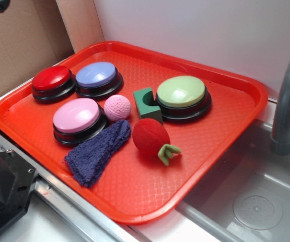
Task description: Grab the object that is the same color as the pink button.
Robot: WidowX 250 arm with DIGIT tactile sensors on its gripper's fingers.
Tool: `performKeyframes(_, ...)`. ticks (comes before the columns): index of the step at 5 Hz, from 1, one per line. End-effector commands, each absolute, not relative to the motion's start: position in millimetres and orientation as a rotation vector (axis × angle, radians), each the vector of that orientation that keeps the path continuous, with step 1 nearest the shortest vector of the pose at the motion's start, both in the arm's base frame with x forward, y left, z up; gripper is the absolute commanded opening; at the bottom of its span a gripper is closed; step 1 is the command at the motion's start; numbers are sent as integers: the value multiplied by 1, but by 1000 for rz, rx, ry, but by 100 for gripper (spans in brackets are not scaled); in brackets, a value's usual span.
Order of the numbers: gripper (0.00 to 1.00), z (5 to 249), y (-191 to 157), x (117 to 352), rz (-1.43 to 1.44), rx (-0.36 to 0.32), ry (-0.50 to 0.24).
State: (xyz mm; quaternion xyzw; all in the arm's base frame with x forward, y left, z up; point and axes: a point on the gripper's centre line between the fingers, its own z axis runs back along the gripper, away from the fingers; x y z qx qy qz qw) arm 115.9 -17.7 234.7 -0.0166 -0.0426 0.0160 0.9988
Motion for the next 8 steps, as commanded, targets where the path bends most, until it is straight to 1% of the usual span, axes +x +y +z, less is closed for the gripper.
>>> performKeyframes(1, 100, 235, -18, 116, 32, -33, -85)
performKeyframes(2, 100, 221, -18, 139, -41, -17, -126)
performKeyframes(3, 100, 204, -22, 155, -99, 4, -140)
performKeyframes(4, 100, 185, -27, 170, -185, 9, -206)
performKeyframes(5, 100, 163, -28, 184, -279, 23, -210)
performKeyframes(6, 100, 131, -25, 200, -376, 52, -183)
performKeyframes(7, 100, 102, -18, 214, -405, 44, -161)
performKeyframes(8, 100, 79, -16, 224, -415, 46, -134)
